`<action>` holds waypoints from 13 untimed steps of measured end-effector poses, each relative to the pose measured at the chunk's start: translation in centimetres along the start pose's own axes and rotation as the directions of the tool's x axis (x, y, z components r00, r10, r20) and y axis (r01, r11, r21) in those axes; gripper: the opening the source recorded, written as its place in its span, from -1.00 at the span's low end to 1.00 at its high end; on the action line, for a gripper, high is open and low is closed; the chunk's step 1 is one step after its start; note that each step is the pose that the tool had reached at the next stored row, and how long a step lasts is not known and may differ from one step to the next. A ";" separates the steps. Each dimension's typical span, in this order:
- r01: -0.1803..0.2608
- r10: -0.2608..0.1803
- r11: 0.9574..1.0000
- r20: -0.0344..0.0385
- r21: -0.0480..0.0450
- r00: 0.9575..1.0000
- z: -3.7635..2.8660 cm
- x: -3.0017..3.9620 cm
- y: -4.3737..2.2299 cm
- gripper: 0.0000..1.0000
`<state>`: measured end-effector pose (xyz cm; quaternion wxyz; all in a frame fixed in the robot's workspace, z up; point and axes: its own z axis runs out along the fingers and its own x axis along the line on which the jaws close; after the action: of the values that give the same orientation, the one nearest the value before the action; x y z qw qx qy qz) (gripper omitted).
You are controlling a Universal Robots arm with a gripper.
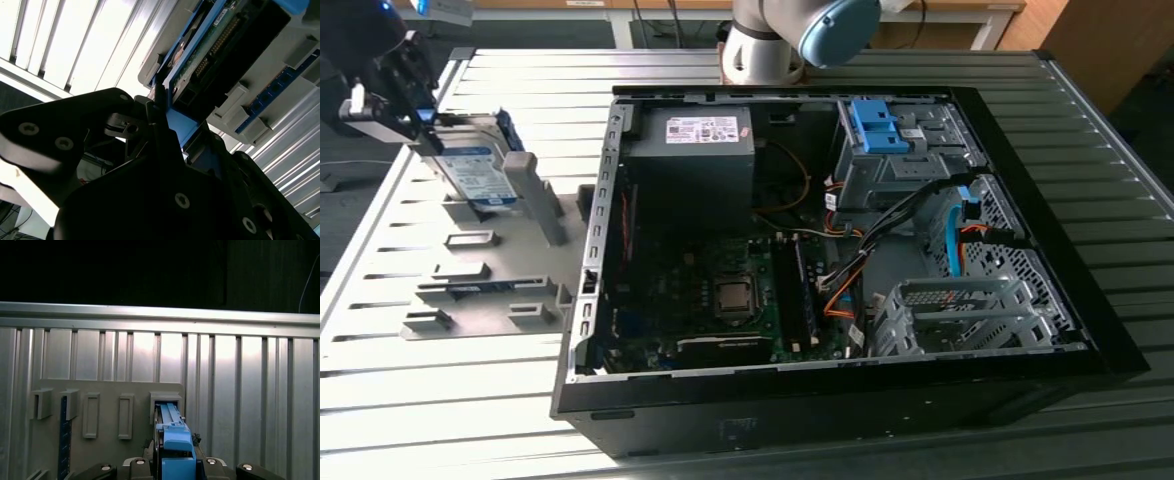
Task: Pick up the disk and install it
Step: 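Pick up the disk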
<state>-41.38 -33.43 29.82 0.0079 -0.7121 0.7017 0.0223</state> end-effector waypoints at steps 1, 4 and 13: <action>0.000 0.000 1.000 0.000 0.000 1.000 -0.02 0.00 0.00 -0.25; 0.000 0.000 1.000 0.000 0.000 1.000 -0.10 0.00 0.00 -0.25; 0.000 0.000 1.000 0.000 0.000 1.000 -0.81 -0.04 0.02 -0.25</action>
<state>-41.38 -33.43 30.64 0.0078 -0.7121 0.7017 0.0223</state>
